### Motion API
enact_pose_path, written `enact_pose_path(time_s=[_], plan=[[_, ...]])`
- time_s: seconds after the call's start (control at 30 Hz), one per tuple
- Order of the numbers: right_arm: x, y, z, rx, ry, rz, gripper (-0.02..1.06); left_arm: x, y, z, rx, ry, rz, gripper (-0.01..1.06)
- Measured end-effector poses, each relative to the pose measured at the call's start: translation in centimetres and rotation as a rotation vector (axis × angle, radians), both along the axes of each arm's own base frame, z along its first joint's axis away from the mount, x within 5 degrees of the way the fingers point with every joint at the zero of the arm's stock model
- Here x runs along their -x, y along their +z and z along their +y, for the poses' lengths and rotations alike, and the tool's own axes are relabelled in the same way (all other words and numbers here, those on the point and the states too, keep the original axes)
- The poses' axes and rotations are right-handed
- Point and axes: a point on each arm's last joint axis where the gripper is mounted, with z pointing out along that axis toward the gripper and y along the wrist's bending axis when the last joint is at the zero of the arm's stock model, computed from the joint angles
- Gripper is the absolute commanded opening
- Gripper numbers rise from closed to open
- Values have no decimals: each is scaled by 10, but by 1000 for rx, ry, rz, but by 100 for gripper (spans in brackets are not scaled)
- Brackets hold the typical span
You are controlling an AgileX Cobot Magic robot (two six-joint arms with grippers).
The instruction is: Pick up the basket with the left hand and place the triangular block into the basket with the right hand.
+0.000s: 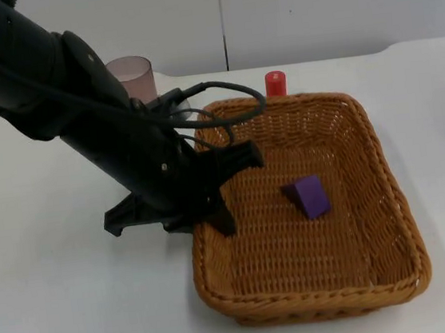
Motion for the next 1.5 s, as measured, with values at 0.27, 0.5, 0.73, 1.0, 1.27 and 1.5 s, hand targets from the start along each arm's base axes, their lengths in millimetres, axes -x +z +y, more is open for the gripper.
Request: enact_pose_path(time_s=[0.27, 0.5, 0.73, 1.0, 1.27, 1.5], plan=[[0, 0, 0, 1, 0, 0, 105, 0, 0, 0, -2, -7, -6, 0], [0, 0, 0, 2, -1, 0, 105, 0, 0, 0, -3, -6, -8, 14], [0, 0, 0, 2, -1, 0, 105, -1, 1, 0, 0, -7, -11, 80], [0, 0, 0, 11, 3, -1, 105, 0, 6, -1, 6, -10, -12, 105], [0, 0, 0, 12, 4, -1, 105, 1, 37, 13, -121, -46, -90, 105], [0, 0, 0, 12, 4, -1, 105, 4, 88, 26, -213, -93, -262, 105]])
